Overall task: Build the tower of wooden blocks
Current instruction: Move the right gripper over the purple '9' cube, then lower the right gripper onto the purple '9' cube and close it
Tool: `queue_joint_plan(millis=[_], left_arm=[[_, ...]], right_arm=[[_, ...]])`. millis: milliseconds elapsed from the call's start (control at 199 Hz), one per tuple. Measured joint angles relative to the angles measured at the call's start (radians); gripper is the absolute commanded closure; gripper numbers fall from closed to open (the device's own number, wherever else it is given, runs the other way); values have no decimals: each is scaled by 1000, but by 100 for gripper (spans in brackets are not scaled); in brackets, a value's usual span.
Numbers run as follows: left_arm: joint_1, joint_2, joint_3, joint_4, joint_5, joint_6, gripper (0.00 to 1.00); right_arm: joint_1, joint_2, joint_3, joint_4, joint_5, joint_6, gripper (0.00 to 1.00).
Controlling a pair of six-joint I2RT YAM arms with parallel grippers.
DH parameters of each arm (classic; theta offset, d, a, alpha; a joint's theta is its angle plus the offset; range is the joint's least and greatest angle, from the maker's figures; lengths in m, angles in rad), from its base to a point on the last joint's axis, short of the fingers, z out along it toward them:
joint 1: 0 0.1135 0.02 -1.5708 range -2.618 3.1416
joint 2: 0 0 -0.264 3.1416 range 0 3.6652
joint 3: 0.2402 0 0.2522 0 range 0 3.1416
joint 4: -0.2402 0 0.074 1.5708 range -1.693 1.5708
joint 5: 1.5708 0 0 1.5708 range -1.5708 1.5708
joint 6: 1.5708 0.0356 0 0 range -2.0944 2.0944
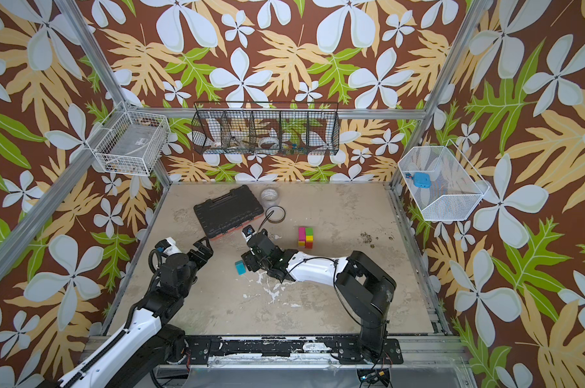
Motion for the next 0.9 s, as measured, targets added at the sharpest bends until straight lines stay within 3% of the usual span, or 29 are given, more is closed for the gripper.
queue_joint_plan(millis=[176, 452, 899], left_arm=[[0, -12, 0, -2, -2, 0, 0], [0, -14, 0, -7, -10, 0, 0], [0, -11, 0, -7, -13, 0, 0]], right_arm=[[4, 32, -6, -48, -10, 6, 29], [17, 139, 74, -78, -28, 5, 41], [14, 259, 197, -130, 23, 1, 41]])
